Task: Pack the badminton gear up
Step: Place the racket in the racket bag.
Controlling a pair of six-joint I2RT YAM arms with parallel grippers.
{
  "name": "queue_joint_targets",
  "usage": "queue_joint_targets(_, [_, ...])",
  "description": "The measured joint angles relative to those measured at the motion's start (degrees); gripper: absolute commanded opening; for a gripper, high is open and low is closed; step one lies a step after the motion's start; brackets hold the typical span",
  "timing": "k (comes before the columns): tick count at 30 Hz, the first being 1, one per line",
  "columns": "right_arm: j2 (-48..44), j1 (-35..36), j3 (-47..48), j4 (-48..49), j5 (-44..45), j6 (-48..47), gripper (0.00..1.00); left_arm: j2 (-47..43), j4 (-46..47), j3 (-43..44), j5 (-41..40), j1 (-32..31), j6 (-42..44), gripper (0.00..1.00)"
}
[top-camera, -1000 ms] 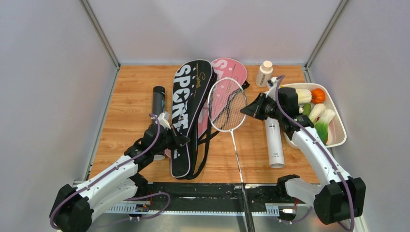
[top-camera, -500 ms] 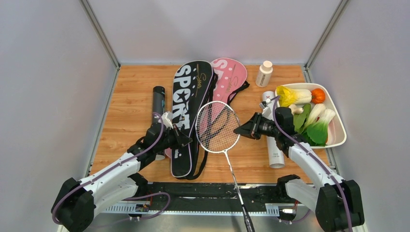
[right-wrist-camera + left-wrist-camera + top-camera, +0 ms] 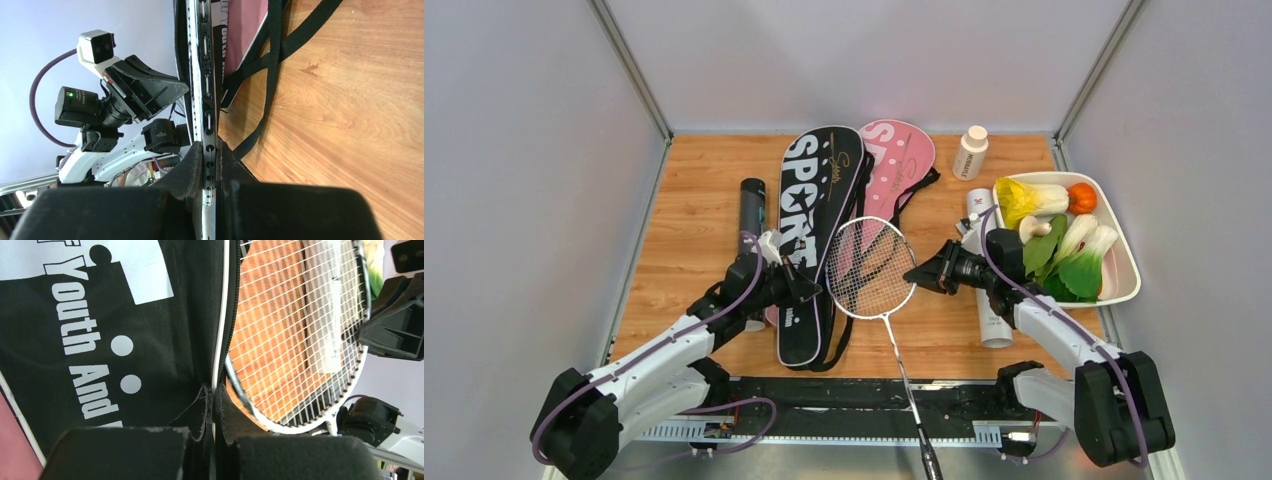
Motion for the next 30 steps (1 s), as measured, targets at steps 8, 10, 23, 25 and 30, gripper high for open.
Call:
queue_joint_targets(8, [5.05,4.37,-0.42,6.49,2.54,3.56,0.00,0.00,-0.31,0.79,0.68,0.07,0.66,0.00])
queue_joint_targets(10, [6.58,5.31,-0.44,9.79,4.02,5.38,0.00,0.00,-0.11,0.79,1.25,0.17,0.72,0.00])
queue_joint_targets(23, [30.42,12.11,8.46,33.42,16.20,15.76,0.00,0.02,2.25,0.44,6.95,0.33,1.51,0.00])
queue_joint_targets(25, [34.53,12.13,10.73,35.39,16.52,17.18,0.00,0.02,2.23,0.44,7.85,0.33,2.08,0.00])
queue_joint_targets(30, [43.39,12.11,17.97,39.12,16.90,19.98,0.00,0.02,2.27,0.02,9.97,0.33,3.45,0.00])
